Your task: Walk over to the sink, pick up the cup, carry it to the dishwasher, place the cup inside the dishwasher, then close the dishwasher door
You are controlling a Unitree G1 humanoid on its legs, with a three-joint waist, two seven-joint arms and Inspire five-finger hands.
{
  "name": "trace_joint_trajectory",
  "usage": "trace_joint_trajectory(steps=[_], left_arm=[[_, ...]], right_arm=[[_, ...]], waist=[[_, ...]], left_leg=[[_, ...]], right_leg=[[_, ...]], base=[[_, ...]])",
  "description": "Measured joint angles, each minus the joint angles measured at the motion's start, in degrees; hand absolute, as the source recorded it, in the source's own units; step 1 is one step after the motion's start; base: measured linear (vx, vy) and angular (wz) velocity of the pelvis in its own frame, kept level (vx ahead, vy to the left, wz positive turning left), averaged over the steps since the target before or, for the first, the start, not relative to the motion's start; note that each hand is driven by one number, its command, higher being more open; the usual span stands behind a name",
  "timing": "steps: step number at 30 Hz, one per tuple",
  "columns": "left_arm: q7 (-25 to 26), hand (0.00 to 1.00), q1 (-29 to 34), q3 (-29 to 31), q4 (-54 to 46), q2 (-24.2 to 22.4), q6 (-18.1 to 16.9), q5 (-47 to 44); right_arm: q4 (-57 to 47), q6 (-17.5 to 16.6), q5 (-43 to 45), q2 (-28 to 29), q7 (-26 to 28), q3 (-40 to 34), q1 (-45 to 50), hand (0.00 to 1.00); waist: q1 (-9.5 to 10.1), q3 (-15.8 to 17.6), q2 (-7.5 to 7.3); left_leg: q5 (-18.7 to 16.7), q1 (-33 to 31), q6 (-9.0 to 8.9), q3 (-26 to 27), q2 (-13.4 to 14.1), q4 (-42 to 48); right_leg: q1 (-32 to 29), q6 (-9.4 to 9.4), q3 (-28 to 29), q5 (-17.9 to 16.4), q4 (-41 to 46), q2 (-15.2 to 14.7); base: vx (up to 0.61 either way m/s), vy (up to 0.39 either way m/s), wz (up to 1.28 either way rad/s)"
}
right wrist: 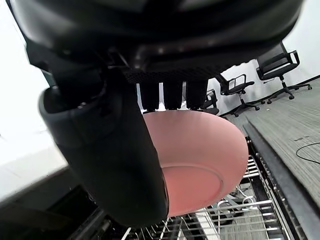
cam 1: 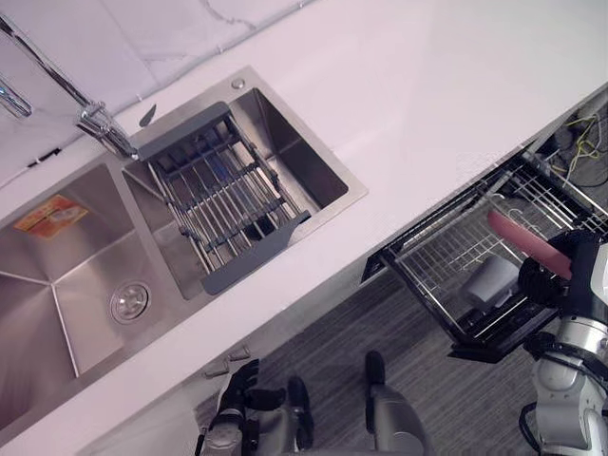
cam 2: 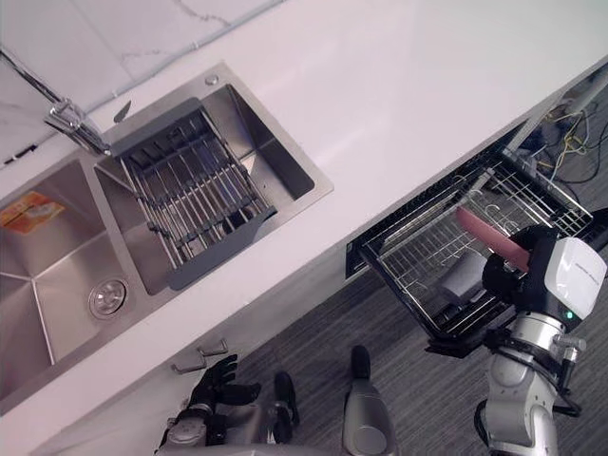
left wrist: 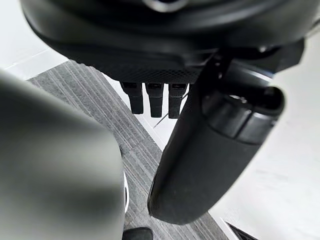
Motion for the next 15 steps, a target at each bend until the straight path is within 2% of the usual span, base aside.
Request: trace_joint_trajectory(steps=[11, 13, 15], left_arm=[[1.2, 0.9, -1.1, -0.5, -2.2, 0.5, -0.8, -1.8], [1.3, 0.9, -1.3, -0.4, -2.2, 0.6, -0.9, -2.2], [1.4, 0.9, -1.4, -0.4, -2.2, 0.6, -1.1, -2.2]], right_arm=[[10.0, 0.1, 6.5, -3.6, -0.1, 0.1, -5.9, 0.3], [10.6, 0.1, 6.5, -4.7, -0.1, 0.1, -7.1, 0.3], [12.0, 0.2, 6.5, -6.3, -0.1, 0.1, -8.7, 0.3]], waist=[[0.82, 4.4, 0.25], [0.97, 4.9, -0.39], [1.03, 5.1, -0.39]], left_leg=[[0.0, -2.5, 0.06, 0.9, -0.7, 0.9], [0.0, -3.1, 0.08, 1.7, -0.7, 0.9], [0.0, -3.5, 0.08, 1.8, -0.7, 1.0]], right_leg=[[-4.6, 0.12, 1.0, -2.1, 4.8, -0.9], [-5.7, 0.11, 1.3, -2.1, 5.2, -0.9], [-6.2, 0.11, 1.4, -2.1, 5.4, -0.8]], base=[[0.0, 0.002, -0.01], [-0.02, -0.005, -0.1], [0.0, 0.0, 0.0]])
